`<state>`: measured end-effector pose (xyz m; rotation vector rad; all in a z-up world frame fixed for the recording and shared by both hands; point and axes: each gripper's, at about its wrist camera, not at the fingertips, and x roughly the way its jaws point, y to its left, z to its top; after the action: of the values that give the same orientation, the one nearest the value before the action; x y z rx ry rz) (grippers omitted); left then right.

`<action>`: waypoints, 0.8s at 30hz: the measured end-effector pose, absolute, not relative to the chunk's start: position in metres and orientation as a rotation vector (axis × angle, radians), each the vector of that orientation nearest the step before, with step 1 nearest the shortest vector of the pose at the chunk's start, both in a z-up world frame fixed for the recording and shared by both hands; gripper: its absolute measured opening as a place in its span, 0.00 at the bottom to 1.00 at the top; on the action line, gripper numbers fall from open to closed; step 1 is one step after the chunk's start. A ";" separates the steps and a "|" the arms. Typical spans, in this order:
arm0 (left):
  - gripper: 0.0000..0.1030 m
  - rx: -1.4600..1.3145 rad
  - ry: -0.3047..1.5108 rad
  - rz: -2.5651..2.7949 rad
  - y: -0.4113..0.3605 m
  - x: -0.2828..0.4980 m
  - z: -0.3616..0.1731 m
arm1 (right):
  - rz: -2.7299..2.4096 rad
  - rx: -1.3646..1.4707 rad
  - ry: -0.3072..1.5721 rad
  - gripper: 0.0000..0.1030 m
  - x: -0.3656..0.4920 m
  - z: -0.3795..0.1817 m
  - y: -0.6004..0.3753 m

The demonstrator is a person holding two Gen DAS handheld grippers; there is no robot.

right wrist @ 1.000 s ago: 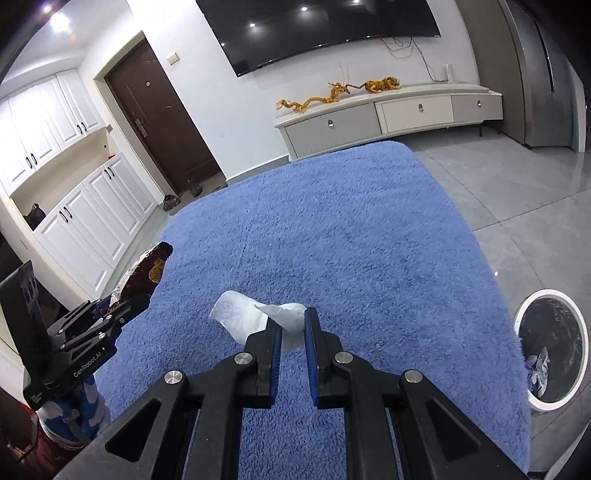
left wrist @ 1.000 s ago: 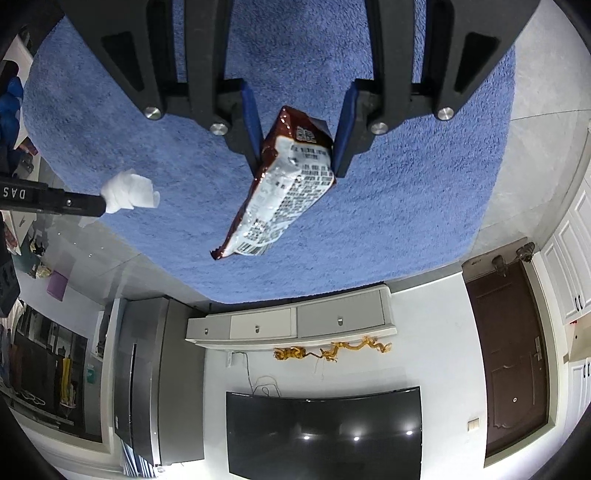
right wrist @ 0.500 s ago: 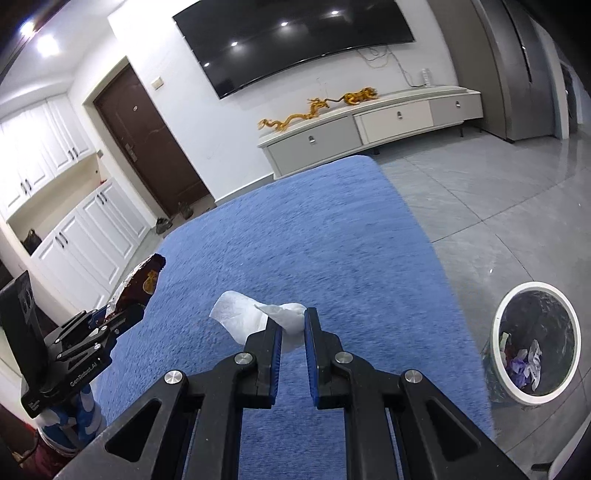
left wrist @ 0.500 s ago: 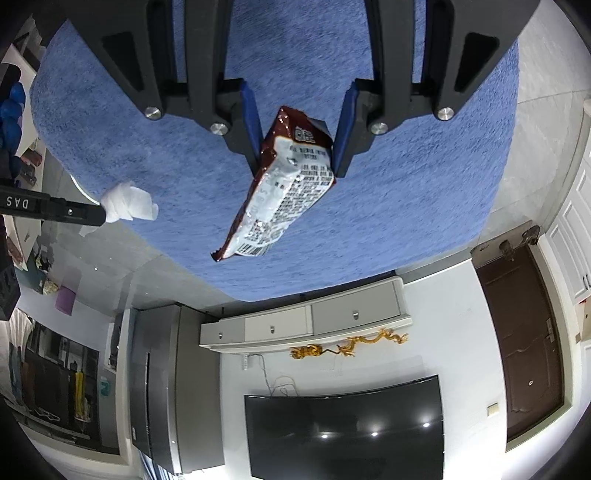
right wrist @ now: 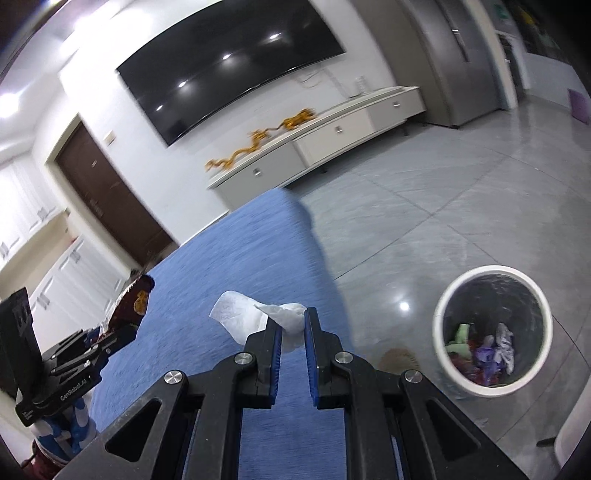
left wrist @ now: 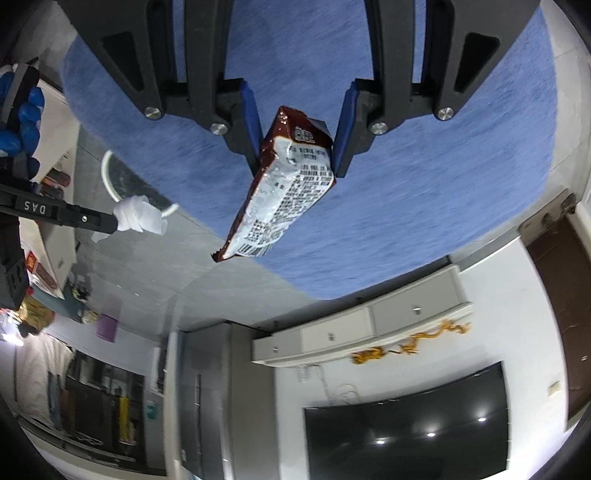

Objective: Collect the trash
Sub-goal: 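Lift the chip bag and tissue and carry both toward the trash bin, then open the left tool over the bin to drop the chip bag while the right tool drops the tissue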

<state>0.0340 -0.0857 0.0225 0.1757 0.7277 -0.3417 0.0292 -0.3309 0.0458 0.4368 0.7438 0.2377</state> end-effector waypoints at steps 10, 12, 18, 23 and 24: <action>0.33 0.238 0.798 -0.533 -0.204 0.083 0.005 | 0.046 0.553 0.720 0.11 0.037 0.014 -0.428; 0.33 0.256 0.815 -0.577 -0.236 0.095 -0.002 | -0.001 0.566 0.724 0.11 0.041 0.004 -0.448; 0.33 0.288 0.904 -0.670 -0.312 0.130 -0.027 | -0.120 0.581 0.754 0.11 0.053 -0.024 -0.489; 0.35 0.263 0.999 -0.731 -0.355 0.149 -0.054 | -0.189 0.599 0.792 0.12 0.061 -0.048 -0.514; 0.35 0.253 1.015 -0.737 -0.361 0.152 -0.058 | -0.202 0.600 0.802 0.12 0.062 -0.052 -0.518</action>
<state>0.1523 -0.3607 -0.0583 0.2534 1.0155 -0.7372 0.0620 -0.5179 -0.0522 0.5996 0.8017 -0.2023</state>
